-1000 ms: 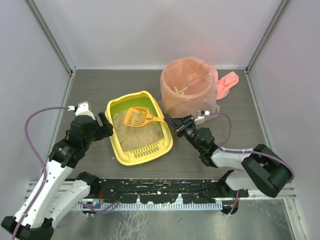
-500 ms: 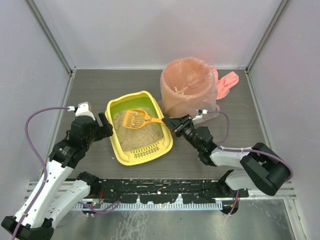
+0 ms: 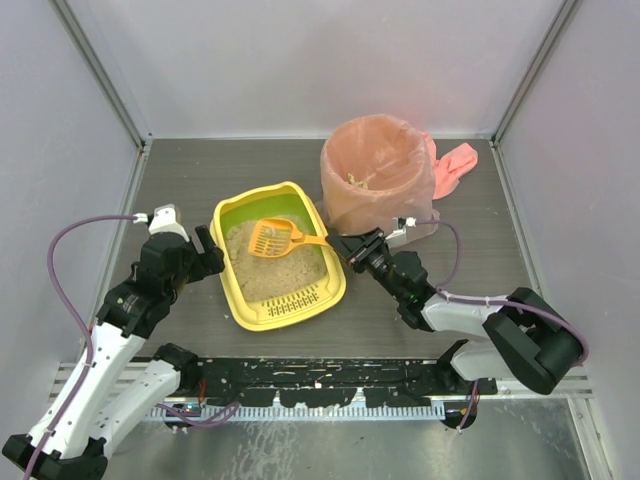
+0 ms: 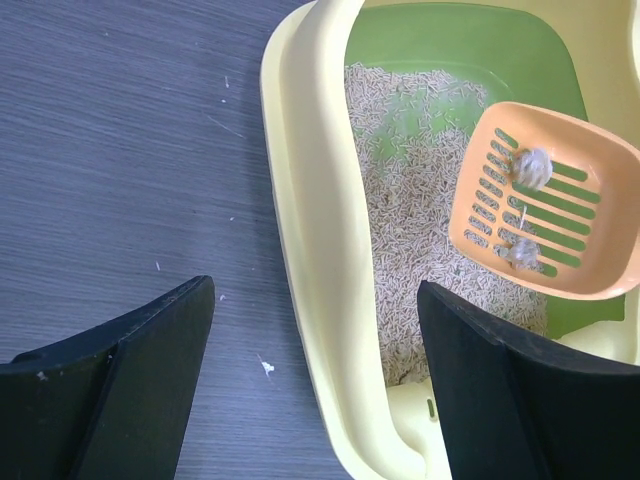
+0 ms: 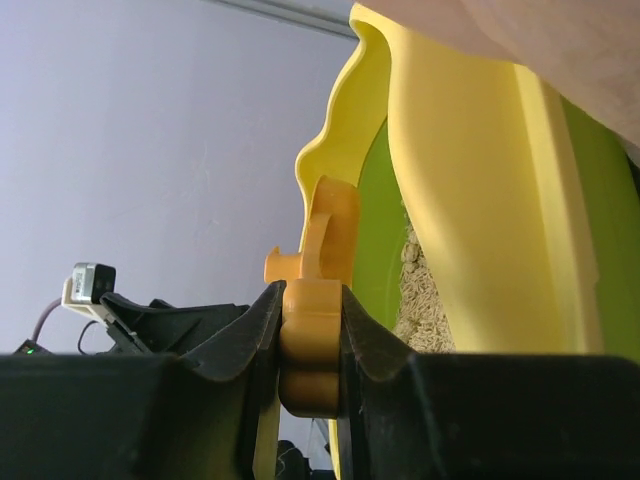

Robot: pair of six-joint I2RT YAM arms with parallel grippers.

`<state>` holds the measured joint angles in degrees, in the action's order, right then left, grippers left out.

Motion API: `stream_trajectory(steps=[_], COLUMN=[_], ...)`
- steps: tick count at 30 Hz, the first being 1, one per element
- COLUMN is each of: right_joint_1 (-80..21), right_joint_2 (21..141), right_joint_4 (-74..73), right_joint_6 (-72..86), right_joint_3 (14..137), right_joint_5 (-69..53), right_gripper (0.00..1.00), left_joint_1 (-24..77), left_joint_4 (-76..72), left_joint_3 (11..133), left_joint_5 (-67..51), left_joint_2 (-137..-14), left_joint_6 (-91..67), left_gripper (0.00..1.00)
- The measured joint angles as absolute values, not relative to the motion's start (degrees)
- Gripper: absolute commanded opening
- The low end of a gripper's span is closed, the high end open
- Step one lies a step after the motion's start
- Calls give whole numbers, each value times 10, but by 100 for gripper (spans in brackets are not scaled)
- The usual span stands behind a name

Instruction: Clean the litter box

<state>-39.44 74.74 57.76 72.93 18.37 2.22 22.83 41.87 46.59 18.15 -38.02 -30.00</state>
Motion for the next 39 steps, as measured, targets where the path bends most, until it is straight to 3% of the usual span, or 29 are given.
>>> stream_trajectory(steps=[23,33,39], right_joint_1=[-356,-339,-224], right_joint_2=[716,685,630], right_joint_4=[517,376,295], right_joint_6=[741,740,735], right_joint_3=[223,371,437], right_joint_5=[-29,-50,-72], right_gripper=[1,1,1], left_joint_1=[228,229,229], left_joint_4=[420,423,432], left_joint_3=[466,465,465], left_joint_5=[185,208,218], left_joint_2=[-372,-348,-333], left_joint_6=[-295,-294,-293], left_gripper=[84,91,94])
